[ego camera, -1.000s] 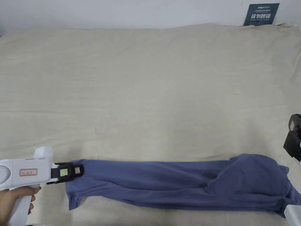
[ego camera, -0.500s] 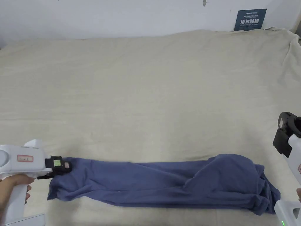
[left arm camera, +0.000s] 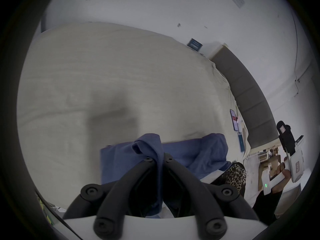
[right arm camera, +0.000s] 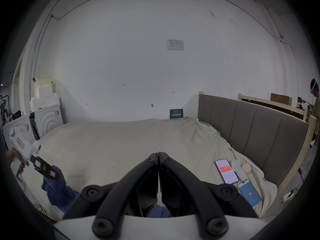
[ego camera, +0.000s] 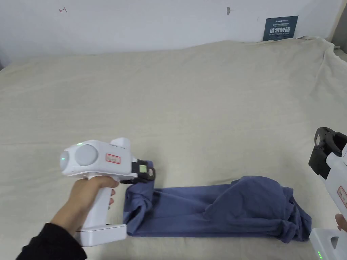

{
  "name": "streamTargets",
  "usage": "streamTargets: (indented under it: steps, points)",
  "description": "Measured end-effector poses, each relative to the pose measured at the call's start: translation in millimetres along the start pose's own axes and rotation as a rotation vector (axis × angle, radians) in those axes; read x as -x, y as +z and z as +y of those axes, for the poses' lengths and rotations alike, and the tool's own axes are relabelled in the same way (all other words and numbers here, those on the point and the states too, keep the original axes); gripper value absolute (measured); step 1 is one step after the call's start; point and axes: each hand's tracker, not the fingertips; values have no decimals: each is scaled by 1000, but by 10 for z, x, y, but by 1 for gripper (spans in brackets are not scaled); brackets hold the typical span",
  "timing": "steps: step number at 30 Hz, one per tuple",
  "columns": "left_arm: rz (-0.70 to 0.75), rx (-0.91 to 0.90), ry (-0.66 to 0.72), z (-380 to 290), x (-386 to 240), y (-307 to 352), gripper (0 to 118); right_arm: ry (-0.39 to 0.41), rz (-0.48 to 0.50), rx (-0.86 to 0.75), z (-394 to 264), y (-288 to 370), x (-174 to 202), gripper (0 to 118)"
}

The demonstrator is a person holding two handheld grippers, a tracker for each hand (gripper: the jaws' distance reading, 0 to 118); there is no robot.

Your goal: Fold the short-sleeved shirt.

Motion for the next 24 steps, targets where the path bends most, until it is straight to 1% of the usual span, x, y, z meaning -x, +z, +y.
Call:
streamTargets:
  steps: [2,5,9,10,15,16,18,19,20,21,23,24]
  points:
    - [-11,39,-43,-26,-194,-244,4,-2,-9,-4,3,29,-40,0]
    - [52,97,-66,-81,-312,-716,4,-11,-21,-3,-8,55,-101,0]
    - [100,151,-78,-275,-461,-1173,4,-16,-32,3,-27,85,-150,0]
    - [135,150,-73,-318,-481,-1272,4,-16,-35,4,-33,89,-156,0]
    - [204,144,-96,-518,-606,-1518,5,-19,-38,13,-63,79,-186,0]
    - [208,137,-93,-534,-618,-1520,7,-18,-38,14,-64,80,-186,0]
    - [208,124,-93,-519,-612,-1505,22,-15,-36,13,-71,79,-187,0]
    - [193,118,-89,-514,-634,-1484,32,-15,-35,13,-69,79,-186,0]
    - [154,116,-78,-499,-648,-1447,49,-16,-34,12,-67,78,-186,0]
    - [128,111,-62,-488,-666,-1403,63,-17,-33,12,-61,83,-179,0]
    - [87,88,-14,-443,-734,-1252,83,-17,-31,11,-49,83,-171,0]
    - [77,52,-4,-425,-754,-1151,88,-16,-29,11,-42,81,-168,0]
